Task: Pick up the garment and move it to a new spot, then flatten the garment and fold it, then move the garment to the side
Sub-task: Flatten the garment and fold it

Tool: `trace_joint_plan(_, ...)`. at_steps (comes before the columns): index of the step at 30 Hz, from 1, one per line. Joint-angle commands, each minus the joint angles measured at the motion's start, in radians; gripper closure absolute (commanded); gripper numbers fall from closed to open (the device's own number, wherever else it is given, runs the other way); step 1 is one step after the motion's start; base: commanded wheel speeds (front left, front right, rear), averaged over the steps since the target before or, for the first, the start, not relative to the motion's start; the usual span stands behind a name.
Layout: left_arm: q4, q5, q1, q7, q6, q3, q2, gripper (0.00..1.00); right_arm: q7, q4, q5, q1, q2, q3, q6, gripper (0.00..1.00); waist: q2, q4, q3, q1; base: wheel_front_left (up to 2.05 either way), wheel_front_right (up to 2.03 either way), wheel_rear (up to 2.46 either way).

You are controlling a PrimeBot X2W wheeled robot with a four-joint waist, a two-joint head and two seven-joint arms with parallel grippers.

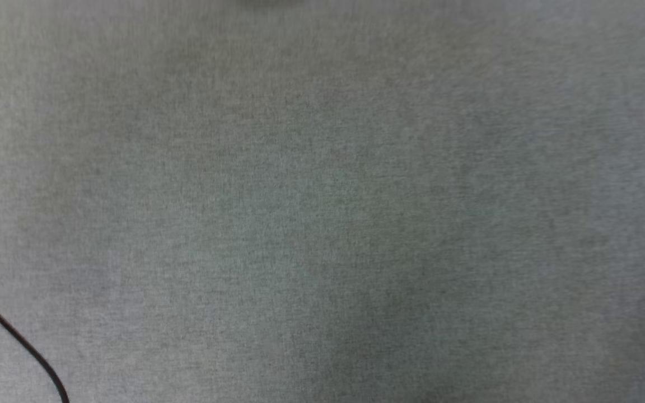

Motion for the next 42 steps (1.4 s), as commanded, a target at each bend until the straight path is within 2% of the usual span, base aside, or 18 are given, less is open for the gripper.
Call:
trace_joint_plan(1,0.067,0.016,-0.068,-0.039,-0.001,-0.017,-0.013,1.0,-0.041,0.052,-0.021,-0.057,0.01,0.015,-0.001,1.0,0.0,0.031,0.073,-0.0003,0.0,0.0,0.0)
trace_joint_plan(6,0.237,0.037,-0.185,-0.13,-0.003,-0.051,-0.054,1.0,-0.141,0.18,-0.067,-0.162,0.04,0.045,-0.001,1.0,0.0,0.051,0.132,-0.0003,0.0,0.0,0.0)
trace_joint_plan(10,0.348,0.042,-0.224,-0.194,-0.003,-0.077,-0.09,1.0,-0.212,0.278,-0.1,-0.188,0.07,0.071,-0.001,1.0,0.0,0.067,0.154,-0.0003,0.0,0.0,0.0)
trace_joint_plan(18,0.473,0.038,-0.132,-0.302,-0.005,-0.126,-0.151,1.0,-0.299,0.395,-0.087,-0.093,0.109,0.127,-0.001,1.0,0.0,0.091,0.143,-0.0003,0.0,0.0,0.0)
trace_joint_plan(25,0.552,0.016,0.077,-0.377,-0.007,-0.175,-0.198,1.0,-0.342,0.456,-0.042,0.121,0.125,0.174,-0.001,1.0,0.0,0.094,0.067,-0.0003,0.0,0.0,0.0)
trace_joint_plan(29,0.572,0.006,0.218,-0.402,-0.006,-0.197,-0.198,1.0,-0.336,0.467,-0.004,0.255,0.111,0.194,-0.001,1.0,0.0,0.09,0.0,-0.0003,0.0,0.0,0.0)
trace_joint_plan(35,0.574,-0.017,0.455,-0.396,-0.002,-0.214,-0.165,1.0,-0.267,0.456,0.071,0.475,0.073,0.238,-0.001,1.0,0.0,0.083,-0.13,-0.0003,0.0,0.0,0.0)
trace_joint_plan(42,0.487,-0.074,0.728,-0.321,0.009,-0.201,-0.103,1.0,-0.147,0.367,0.179,0.712,0.002,0.246,-0.001,1.0,0.0,0.079,-0.253,-0.0003,0.0,0.0,0.0)
